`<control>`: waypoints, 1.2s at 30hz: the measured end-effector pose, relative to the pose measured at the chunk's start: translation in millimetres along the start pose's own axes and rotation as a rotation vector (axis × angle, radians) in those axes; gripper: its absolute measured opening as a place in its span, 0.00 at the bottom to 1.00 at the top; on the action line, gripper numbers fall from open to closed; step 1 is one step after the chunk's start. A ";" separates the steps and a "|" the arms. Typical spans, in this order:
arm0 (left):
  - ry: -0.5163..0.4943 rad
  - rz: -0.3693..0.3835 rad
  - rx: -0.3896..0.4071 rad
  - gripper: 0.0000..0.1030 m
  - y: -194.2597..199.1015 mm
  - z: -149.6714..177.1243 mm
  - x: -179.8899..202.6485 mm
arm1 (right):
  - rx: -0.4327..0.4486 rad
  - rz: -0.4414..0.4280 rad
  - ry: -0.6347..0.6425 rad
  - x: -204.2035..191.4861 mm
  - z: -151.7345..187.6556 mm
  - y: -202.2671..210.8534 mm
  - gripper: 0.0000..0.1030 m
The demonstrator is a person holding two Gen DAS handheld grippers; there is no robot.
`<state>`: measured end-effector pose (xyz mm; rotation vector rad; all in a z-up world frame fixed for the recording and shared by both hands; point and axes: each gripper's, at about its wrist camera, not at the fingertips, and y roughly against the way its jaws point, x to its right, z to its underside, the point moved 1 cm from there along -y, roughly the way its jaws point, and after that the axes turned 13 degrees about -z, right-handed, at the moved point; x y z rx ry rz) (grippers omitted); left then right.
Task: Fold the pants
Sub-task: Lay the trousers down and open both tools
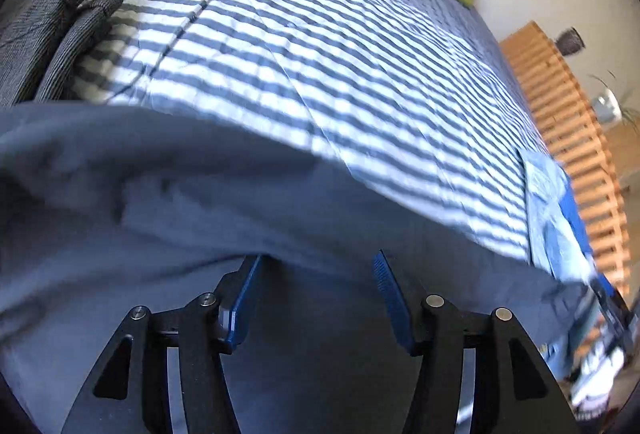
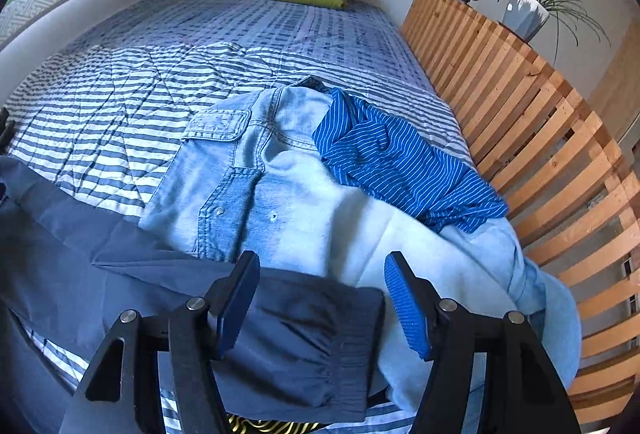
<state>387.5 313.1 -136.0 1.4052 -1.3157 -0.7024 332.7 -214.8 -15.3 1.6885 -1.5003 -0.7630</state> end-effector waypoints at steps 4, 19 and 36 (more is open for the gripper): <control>0.017 -0.014 0.041 0.58 -10.4 -20.5 9.7 | 0.008 -0.055 0.003 7.8 -9.5 0.3 0.59; 0.019 -0.013 0.053 0.59 -31.4 -63.2 34.2 | -0.099 0.043 0.391 -69.4 3.6 -56.7 0.63; 0.258 -0.171 0.212 0.67 122.9 -10.4 -210.8 | 0.010 -0.137 0.400 -99.0 -8.6 -39.6 0.53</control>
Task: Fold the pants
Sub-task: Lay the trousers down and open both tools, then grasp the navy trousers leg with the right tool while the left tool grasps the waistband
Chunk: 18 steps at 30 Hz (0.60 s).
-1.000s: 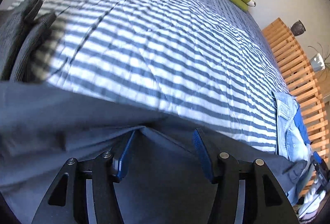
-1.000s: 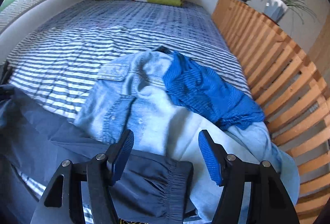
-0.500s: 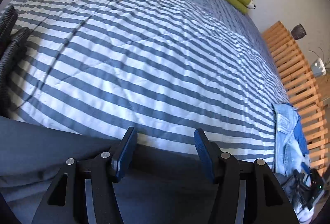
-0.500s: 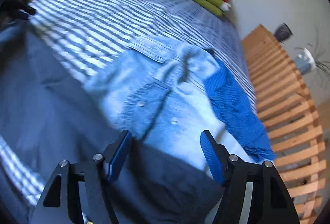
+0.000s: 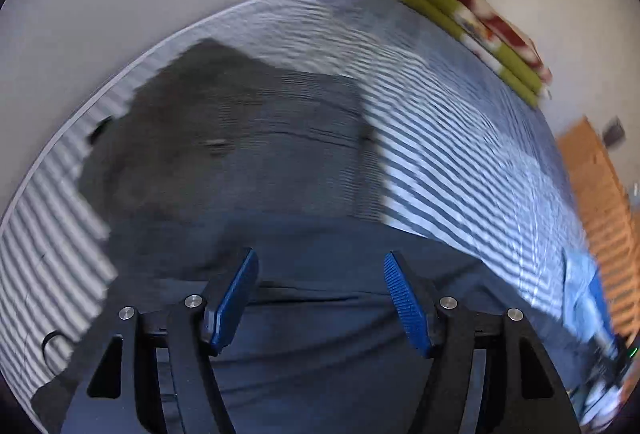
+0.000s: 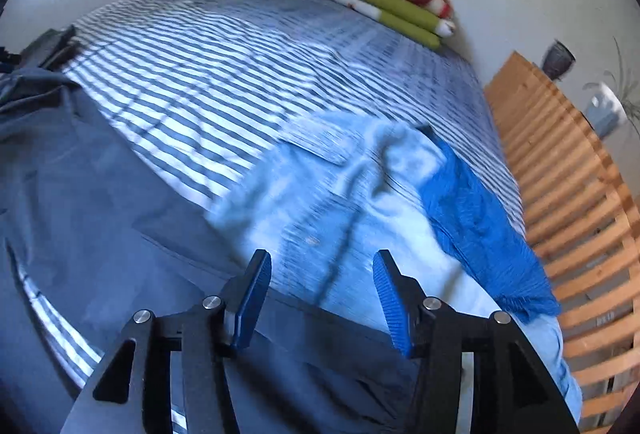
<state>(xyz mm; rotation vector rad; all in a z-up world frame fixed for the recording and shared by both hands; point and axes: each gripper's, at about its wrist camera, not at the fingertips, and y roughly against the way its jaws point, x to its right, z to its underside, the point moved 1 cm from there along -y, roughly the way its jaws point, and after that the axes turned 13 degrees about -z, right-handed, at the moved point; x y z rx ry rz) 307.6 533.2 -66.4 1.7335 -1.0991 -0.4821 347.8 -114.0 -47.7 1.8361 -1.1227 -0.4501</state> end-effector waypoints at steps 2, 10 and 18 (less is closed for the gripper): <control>0.099 0.000 -0.010 0.67 1.3 -4.1 -39.7 | -0.005 -0.008 0.062 -24.5 -11.5 -8.9 0.53; 0.097 0.044 -0.061 0.67 -12.2 4.1 -49.7 | -0.030 -0.058 0.274 -114.3 -52.5 -47.0 0.53; 0.050 0.091 -0.119 0.67 3.4 22.6 -17.7 | -0.032 -0.136 0.340 -152.9 -70.3 -64.8 0.53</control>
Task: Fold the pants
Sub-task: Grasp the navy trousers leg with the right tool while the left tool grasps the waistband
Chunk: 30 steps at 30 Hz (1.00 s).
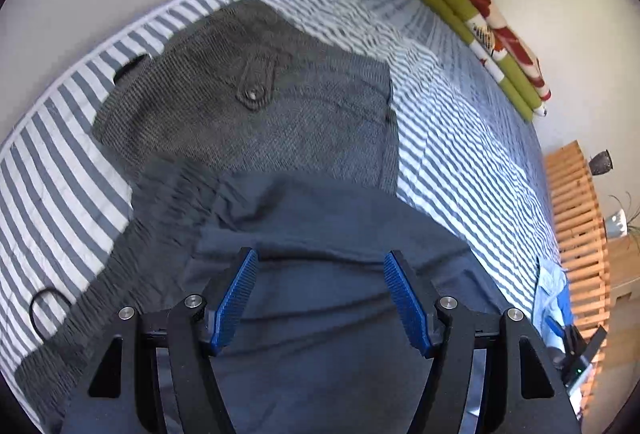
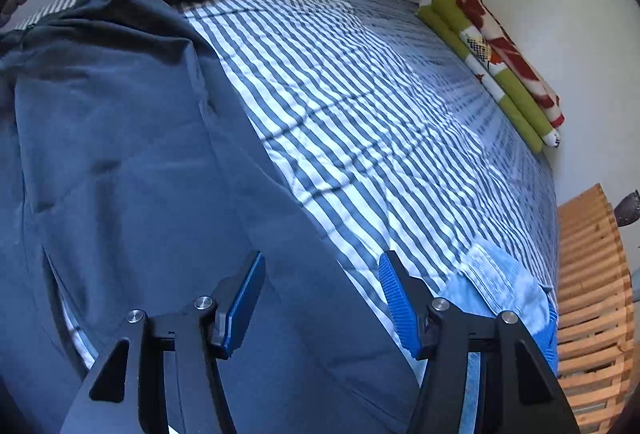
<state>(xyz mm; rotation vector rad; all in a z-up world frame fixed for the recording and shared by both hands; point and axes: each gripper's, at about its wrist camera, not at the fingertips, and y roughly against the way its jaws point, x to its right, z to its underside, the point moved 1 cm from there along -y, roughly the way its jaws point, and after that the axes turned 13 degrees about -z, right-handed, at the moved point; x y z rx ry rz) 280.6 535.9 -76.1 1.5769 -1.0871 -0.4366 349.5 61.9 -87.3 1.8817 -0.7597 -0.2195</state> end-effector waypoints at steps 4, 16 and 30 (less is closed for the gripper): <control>-0.023 -0.042 -0.006 0.67 -5.1 -1.6 4.5 | 0.021 -0.034 0.034 -16.4 -12.0 -9.1 0.53; -0.014 -0.069 -0.032 0.24 -47.8 -16.5 5.1 | -0.077 0.008 0.035 -29.8 -38.2 -60.7 0.24; 0.063 -0.047 -0.042 0.42 -53.0 -29.4 5.6 | -0.027 0.051 0.023 -32.5 -36.9 -42.2 0.02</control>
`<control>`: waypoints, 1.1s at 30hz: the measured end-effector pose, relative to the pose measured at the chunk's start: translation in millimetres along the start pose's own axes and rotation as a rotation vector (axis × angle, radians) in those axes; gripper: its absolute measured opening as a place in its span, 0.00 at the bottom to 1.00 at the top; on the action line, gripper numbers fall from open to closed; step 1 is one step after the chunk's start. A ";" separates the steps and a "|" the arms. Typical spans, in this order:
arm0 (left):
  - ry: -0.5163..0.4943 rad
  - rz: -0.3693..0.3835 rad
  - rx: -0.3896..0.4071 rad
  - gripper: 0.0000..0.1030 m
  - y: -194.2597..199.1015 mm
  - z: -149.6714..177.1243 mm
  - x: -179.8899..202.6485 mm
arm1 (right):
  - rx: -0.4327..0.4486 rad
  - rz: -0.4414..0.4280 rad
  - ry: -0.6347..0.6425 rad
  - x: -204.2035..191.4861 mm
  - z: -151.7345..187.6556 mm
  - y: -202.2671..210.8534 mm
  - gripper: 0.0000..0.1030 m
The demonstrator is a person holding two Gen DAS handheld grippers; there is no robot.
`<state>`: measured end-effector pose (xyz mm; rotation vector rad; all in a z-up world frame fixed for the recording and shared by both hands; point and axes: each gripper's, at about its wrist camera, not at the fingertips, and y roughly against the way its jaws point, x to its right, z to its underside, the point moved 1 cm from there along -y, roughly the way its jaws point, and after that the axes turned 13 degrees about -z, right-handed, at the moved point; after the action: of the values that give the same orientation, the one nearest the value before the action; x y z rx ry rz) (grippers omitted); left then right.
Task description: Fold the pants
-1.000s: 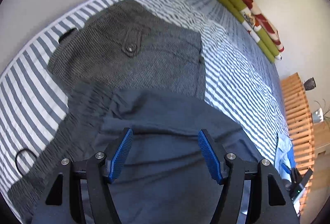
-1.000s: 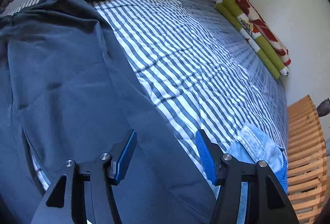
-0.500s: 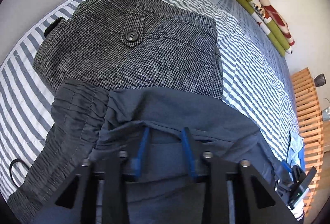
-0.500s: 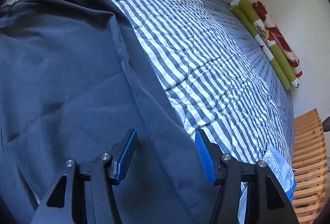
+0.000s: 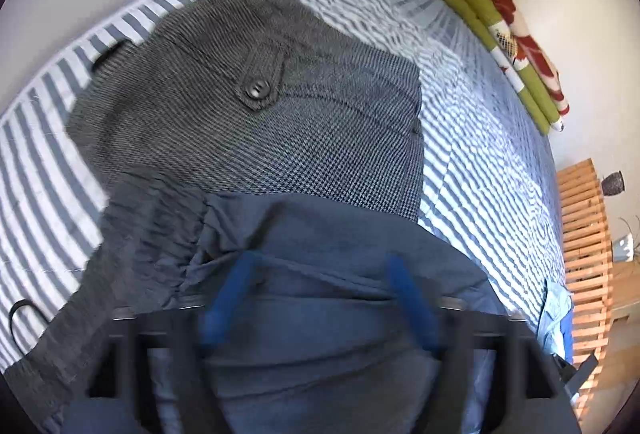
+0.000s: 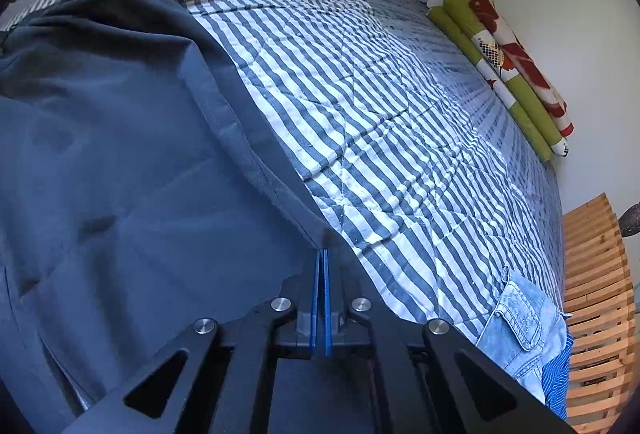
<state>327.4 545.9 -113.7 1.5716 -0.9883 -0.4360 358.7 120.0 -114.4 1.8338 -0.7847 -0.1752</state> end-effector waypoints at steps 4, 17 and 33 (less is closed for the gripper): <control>-0.010 -0.020 -0.003 0.00 -12.8 -1.2 2.3 | 0.001 0.026 0.004 -3.1 0.7 2.9 0.02; -0.161 -0.122 0.229 0.11 81.3 14.2 -5.8 | 0.107 0.071 -0.052 2.3 10.3 62.0 0.01; -0.783 -0.374 0.177 0.35 -3.2 36.3 47.8 | 0.036 0.058 -0.067 -6.9 17.9 30.9 0.01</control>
<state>329.1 485.9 -114.8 1.7842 -1.3340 -1.3234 331.7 103.8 -96.1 1.8441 -0.8918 -0.1870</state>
